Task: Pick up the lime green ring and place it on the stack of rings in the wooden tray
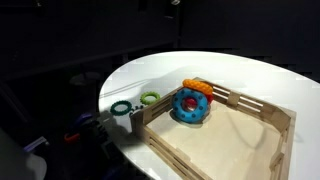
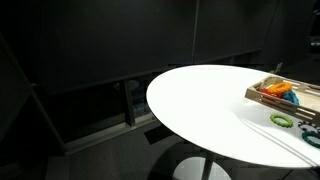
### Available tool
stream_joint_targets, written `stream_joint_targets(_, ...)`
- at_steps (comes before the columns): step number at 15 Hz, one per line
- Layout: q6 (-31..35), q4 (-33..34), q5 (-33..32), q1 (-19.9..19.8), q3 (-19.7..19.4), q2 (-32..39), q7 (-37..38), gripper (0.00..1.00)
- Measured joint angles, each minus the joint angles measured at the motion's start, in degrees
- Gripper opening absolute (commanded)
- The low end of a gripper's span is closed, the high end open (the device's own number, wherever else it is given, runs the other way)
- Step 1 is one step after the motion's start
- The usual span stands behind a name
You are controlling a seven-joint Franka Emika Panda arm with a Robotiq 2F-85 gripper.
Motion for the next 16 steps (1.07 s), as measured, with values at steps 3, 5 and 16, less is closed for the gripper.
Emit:
stream_joint_targets(3,2.45,-0.29,0.0,0.6,2.21,0.68,1.19,1.0)
stream_joint_targets(5,5.3,-1.51,0.0,1.18,3.36,1.14,2.91,1.0)
stream_joint_targets(16,23.69,-12.99,2.97,1.6,4.35,6.92,6.9,1.0)
